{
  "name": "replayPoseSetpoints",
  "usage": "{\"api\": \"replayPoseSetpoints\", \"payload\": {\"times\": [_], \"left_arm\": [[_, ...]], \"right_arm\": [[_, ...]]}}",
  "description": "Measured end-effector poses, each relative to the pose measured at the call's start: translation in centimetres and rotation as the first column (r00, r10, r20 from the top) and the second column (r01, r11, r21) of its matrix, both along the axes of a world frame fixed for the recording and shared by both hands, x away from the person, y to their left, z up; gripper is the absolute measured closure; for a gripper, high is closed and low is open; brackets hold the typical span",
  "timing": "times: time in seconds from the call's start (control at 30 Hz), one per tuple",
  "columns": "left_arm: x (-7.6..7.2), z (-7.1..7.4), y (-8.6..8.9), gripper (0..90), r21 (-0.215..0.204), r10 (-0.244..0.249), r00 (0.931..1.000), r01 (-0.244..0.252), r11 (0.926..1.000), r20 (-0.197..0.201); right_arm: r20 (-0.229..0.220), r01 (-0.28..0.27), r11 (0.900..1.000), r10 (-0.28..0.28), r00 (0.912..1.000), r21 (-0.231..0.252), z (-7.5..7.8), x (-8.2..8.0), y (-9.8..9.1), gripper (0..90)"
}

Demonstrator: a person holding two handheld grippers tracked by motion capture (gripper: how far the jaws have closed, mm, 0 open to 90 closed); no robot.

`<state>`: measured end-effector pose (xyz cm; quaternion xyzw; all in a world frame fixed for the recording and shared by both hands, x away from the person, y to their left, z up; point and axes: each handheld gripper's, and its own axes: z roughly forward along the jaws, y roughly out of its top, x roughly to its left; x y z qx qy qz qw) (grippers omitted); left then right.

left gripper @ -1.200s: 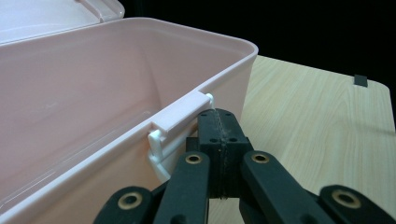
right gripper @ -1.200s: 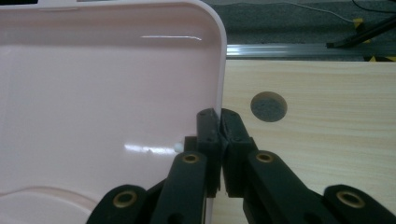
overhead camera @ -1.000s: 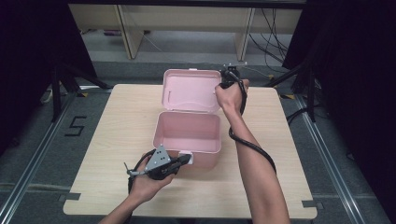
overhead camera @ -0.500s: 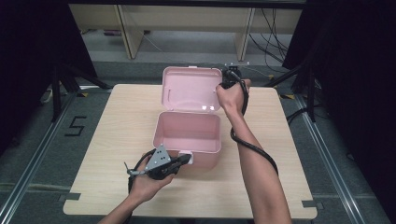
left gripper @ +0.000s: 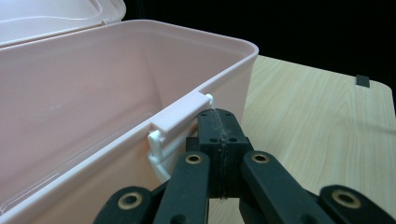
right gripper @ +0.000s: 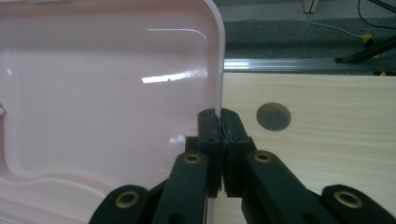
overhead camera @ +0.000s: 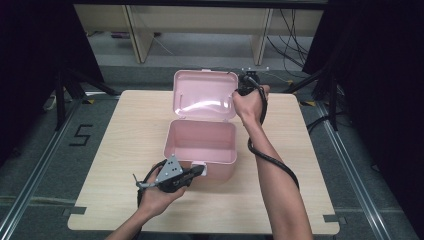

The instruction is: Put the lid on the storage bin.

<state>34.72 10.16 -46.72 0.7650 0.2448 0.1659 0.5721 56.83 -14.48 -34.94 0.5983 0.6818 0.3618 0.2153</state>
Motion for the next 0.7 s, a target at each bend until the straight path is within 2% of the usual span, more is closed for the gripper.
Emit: {"api": "replayPoseSetpoints", "payload": {"times": [0.03,0.07,0.13,0.17,0.2,0.3,0.33,0.4,0.43,0.47,0.5,0.53,0.57,0.6,0.7], "left_arm": [[0.0,0.0,0.0,90.0,-0.001,0.001,1.0,-0.001,1.0,0.001],[0.0,0.0,0.0,90.0,-0.002,0.001,1.0,-0.001,1.0,0.0],[0.0,0.0,0.0,90.0,0.001,0.0,1.0,0.0,1.0,0.0],[0.0,0.0,0.0,90.0,0.001,0.0,1.0,0.0,1.0,-0.001],[0.0,0.0,0.0,90.0,0.001,0.0,1.0,0.0,1.0,-0.001],[0.0,0.0,0.0,90.0,0.0,0.0,1.0,0.0,1.0,0.0],[0.0,0.0,0.0,90.0,0.001,0.0,1.0,0.0,1.0,-0.001],[0.0,0.0,0.0,90.0,0.001,0.0,1.0,0.0,1.0,0.0],[0.0,0.0,0.0,90.0,0.0,0.0,1.0,0.0,1.0,0.0],[0.0,0.0,0.0,90.0,0.001,0.0,1.0,0.0,1.0,0.0],[0.0,0.0,0.0,90.0,0.0,0.0,1.0,0.0,1.0,-0.001],[0.0,0.0,0.0,90.0,0.001,0.0,1.0,0.0,1.0,0.0],[0.0,0.0,0.0,90.0,0.001,0.0,1.0,0.0,1.0,-0.001],[0.0,0.0,0.0,90.0,0.0,0.001,1.0,-0.001,1.0,0.0],[0.0,0.0,0.0,90.0,0.0,0.001,1.0,-0.001,1.0,0.0]], "right_arm": [[-0.004,0.013,0.9997,-0.013,0.9999,0.019,0.0,-0.1,0.1,89.7],[-0.01,0.013,0.9998,-0.013,0.9999,0.013,0.1,-0.2,0.1,89.7],[0.012,-0.009,1.0,0.009,0.9999,0.003,0.1,-0.2,-0.1,89.6],[-0.002,0.023,0.9995,-0.022,0.9997,0.022,0.2,-0.4,0.1,89.6],[0.002,0.024,0.9992,-0.024,0.9997,0.032,0.2,-0.4,0.2,89.6],[0.03,-0.008,1.0,0.008,0.9995,0.0,0.0,-0.4,-0.1,89.6],[0.022,0.011,0.9998,-0.011,0.9997,0.018,0.1,-0.5,0.0,89.6],[0.026,-0.006,0.9998,0.005,0.9996,0.019,0.2,-0.6,-0.1,89.6],[0.038,0.009,0.9998,-0.01,0.9992,0.017,0.0,-0.7,0.0,89.6],[0.051,-0.012,0.9999,0.011,0.9986,0.013,0.0,-0.6,-0.2,89.6],[0.044,-0.008,0.9997,0.007,0.999,0.021,0.1,-0.7,-0.1,89.6],[0.06,-0.007,0.9999,0.007,0.9982,0.013,0.0,-0.8,-0.1,89.6],[0.061,-0.003,0.9998,0.002,0.9981,0.018,0.0,-0.9,-0.1,89.6],[0.042,0.011,0.999,-0.013,0.999,0.042,0.2,-1.1,0.1,89.6],[0.079,-0.016,0.9998,0.015,0.9968,0.012,0.0,-1.1,-0.2,89.6]]}}
